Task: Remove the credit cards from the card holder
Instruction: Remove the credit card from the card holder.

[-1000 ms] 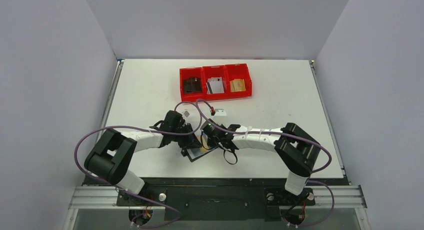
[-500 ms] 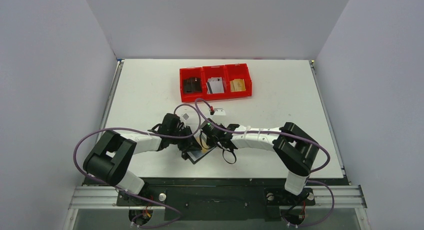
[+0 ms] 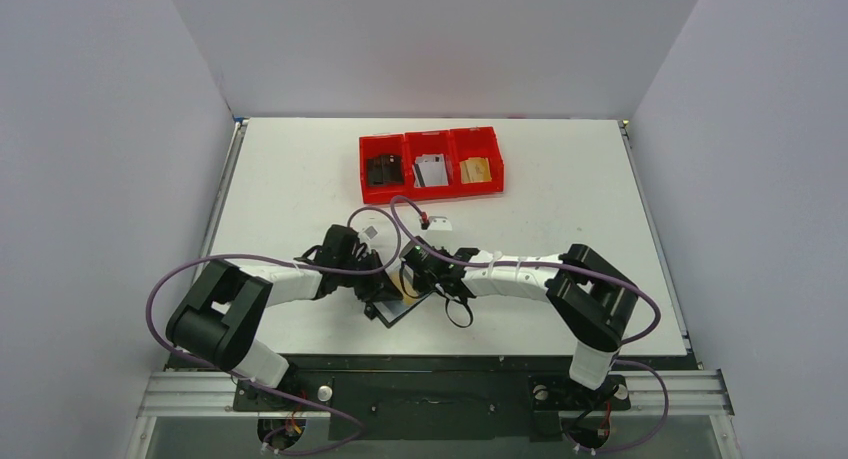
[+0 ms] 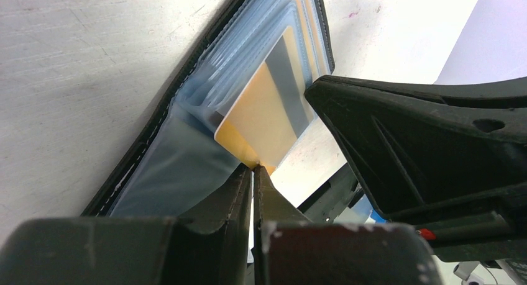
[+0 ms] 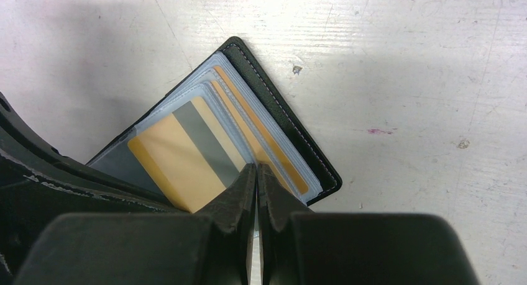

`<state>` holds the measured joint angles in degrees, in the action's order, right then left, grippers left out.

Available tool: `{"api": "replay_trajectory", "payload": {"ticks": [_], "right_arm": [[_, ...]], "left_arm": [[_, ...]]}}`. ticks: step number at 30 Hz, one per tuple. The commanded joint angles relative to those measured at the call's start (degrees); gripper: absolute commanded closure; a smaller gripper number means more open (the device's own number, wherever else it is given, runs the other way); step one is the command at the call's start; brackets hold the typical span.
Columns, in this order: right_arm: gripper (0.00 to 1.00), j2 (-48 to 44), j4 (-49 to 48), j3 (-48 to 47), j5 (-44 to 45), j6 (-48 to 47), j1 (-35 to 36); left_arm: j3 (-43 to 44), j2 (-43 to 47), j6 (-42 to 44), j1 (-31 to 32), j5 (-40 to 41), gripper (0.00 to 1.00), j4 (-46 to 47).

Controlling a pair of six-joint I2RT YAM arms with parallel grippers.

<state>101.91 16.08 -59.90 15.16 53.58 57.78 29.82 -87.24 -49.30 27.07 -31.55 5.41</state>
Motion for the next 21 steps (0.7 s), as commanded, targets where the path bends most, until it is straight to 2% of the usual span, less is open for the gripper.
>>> {"api": "replay_trajectory", "payload": {"ticks": [1, 6, 21], "right_arm": [[1.00, 2.8, 3.7, 4.7, 0.0, 1.2, -0.7], [1.00, 2.0, 3.7, 5.8, 0.3, 1.4, -1.5], [1.00, 1.4, 3.1, 7.8, 0.6, 2.1, -2.8]], "left_arm": [[4.4, -0.2, 4.6, -1.2, 0.6, 1.00, -3.2], [5.4, -0.7, 6.5, -2.0, -0.2, 1.00, -8.3], [4.6, 2.5, 5.9, -2.7, 1.0, 1.00, -13.6]]}}
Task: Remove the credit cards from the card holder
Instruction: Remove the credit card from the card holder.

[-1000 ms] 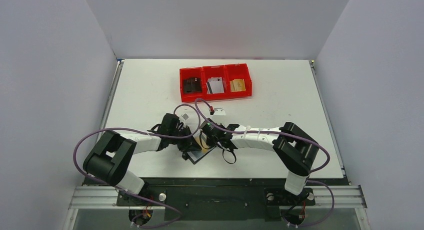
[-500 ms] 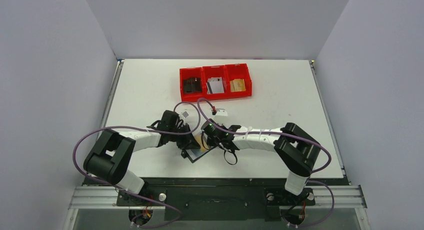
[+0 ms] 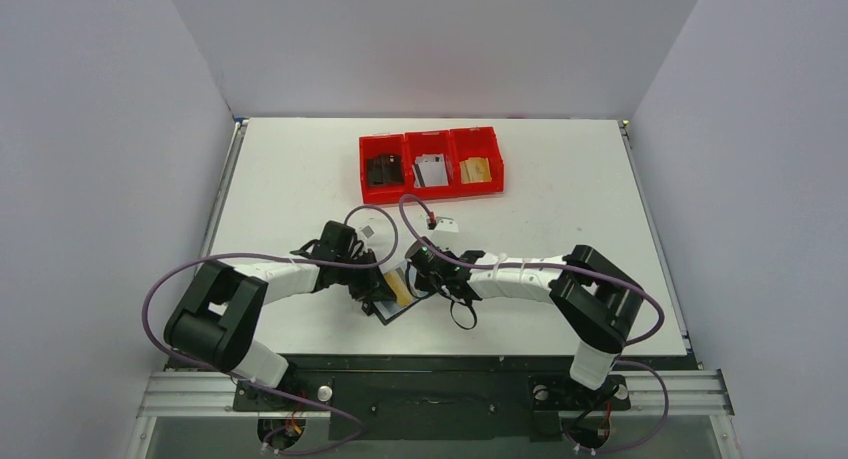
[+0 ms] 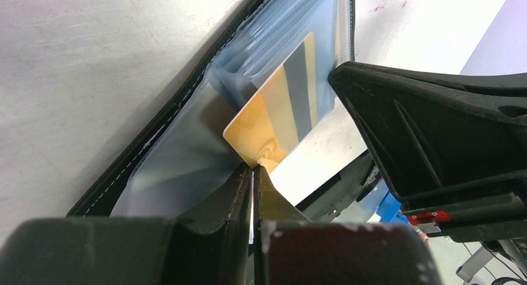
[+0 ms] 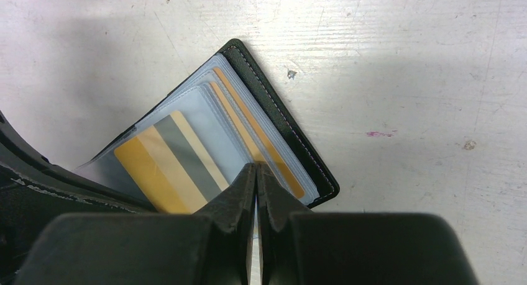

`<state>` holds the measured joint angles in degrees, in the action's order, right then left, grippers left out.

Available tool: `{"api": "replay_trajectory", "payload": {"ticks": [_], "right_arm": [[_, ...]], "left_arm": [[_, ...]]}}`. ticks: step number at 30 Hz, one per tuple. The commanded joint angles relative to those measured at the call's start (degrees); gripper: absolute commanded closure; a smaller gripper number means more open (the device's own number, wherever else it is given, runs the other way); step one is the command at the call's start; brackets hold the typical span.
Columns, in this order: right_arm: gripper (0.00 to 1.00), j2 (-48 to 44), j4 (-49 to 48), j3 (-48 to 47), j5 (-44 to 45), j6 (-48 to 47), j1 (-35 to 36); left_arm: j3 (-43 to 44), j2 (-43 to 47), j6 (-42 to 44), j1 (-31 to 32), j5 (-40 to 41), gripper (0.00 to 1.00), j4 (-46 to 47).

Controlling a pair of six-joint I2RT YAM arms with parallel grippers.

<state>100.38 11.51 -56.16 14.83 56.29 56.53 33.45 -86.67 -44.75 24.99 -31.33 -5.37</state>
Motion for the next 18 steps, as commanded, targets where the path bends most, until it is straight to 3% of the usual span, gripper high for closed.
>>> {"api": "replay_trajectory", "payload": {"ticks": [1, 18], "right_arm": [[1.00, 2.9, 7.7, 4.1, 0.9, -0.7, -1.5], [1.00, 3.7, 7.3, 3.6, 0.3, -1.1, -1.8]], "left_arm": [[1.1, 2.2, 1.4, -0.7, 0.9, 1.00, -3.1], [1.2, 8.7, 3.2, -2.0, 4.9, 1.00, -11.7]]}}
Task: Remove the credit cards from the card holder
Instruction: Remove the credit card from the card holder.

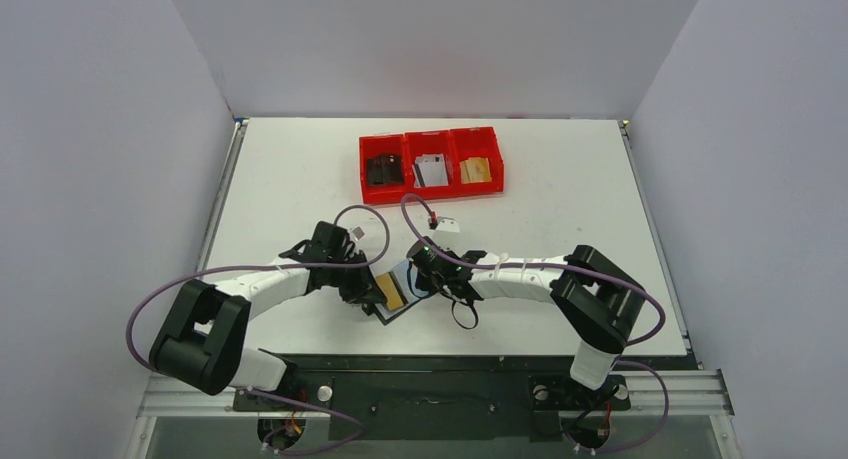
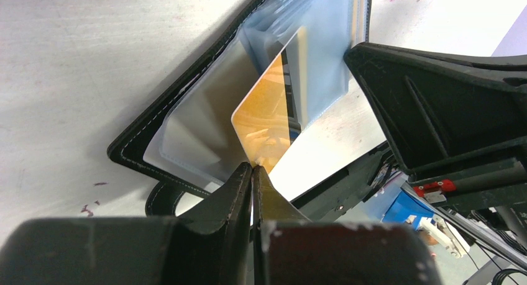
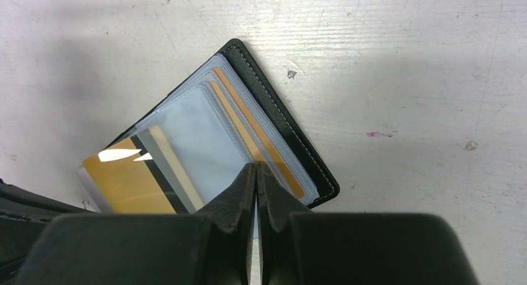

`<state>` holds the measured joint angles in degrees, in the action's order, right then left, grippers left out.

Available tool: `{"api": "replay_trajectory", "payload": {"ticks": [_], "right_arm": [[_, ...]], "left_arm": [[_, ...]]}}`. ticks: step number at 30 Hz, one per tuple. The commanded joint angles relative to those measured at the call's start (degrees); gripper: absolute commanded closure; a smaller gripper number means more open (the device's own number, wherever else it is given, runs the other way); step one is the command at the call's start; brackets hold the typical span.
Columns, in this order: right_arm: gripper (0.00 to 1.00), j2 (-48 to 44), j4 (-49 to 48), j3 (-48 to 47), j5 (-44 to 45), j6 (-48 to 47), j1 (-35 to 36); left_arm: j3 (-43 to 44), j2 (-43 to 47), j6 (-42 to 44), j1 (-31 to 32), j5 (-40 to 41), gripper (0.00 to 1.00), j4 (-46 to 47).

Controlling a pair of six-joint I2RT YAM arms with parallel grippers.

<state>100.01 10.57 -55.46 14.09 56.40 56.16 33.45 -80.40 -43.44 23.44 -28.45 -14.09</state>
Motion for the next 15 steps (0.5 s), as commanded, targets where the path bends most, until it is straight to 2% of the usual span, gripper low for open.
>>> {"api": "replay_trajectory", "payload": {"ticks": [1, 15], "right_arm": [[1.00, 4.1, 8.2, 2.8, 0.9, -1.3, -1.5], [1.00, 2.7, 7.9, 0.8, -0.7, -3.4, -1.7]], "left_arm": [[1.2, 2.6, 1.9, -0.5, 2.2, 1.00, -3.3], [3.8, 8.1, 3.9, -0.5, 2.1, 1.00, -8.3]]}}
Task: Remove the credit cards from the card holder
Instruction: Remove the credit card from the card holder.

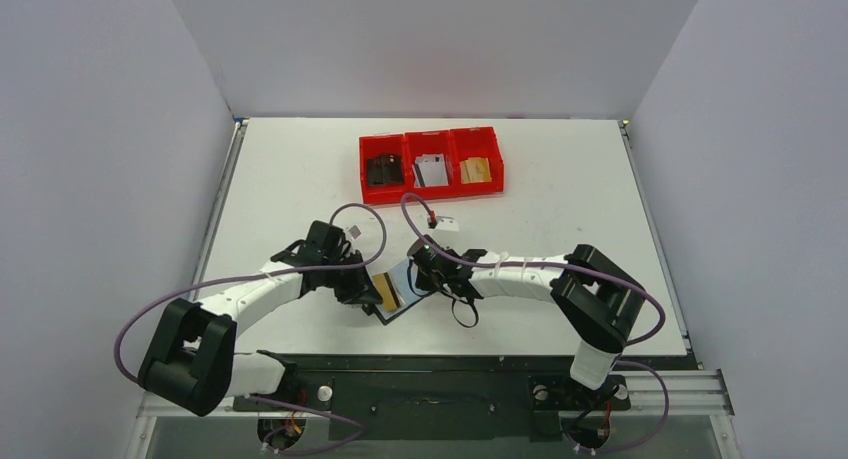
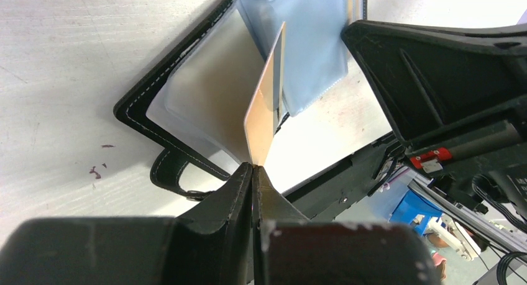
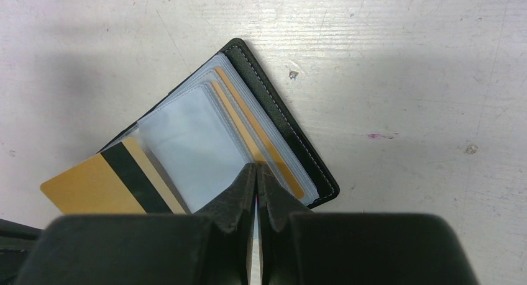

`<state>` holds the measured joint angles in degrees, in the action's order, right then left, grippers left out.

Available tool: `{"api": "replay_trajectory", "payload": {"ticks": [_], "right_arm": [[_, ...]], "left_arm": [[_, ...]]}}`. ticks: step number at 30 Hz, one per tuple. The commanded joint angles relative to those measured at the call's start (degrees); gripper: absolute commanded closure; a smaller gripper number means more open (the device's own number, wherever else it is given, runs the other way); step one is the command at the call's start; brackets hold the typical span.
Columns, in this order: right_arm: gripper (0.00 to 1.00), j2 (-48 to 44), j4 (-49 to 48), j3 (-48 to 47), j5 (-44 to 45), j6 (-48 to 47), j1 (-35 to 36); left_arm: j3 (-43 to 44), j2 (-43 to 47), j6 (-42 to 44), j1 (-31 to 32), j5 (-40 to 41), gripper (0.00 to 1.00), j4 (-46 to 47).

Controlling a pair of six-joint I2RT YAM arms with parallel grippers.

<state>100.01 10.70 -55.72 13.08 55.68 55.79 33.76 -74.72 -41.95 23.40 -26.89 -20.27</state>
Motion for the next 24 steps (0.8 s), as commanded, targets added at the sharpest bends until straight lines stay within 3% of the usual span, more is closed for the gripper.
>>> {"api": "replay_trajectory", "payload": {"ticks": [1, 11, 21, 24], "right_arm": [[1.00, 2.4, 7.7, 0.7, -0.3, -2.7, -1.6], [0.99, -1.8, 8.2, -4.4, -1.9, -3.2, -3.2], [0.50, -9.8, 6.7, -4.7, -4.5, -4.4, -5.7], [0.40, -16.0, -1.1, 1.2, -10.0, -4.2, -8.7]], "left_arm": [[3.6, 2.7, 2.5, -0.5, 0.6, 1.00, -2.6], [5.6, 5.9, 3.4, -0.4, 0.3, 1.00, -4.2], [8.1, 9.0, 3.9, -0.5, -2.2, 1.00, -3.2], [8.0, 10.2, 2.4, -0.5, -5.0, 1.00, 0.1]]}}
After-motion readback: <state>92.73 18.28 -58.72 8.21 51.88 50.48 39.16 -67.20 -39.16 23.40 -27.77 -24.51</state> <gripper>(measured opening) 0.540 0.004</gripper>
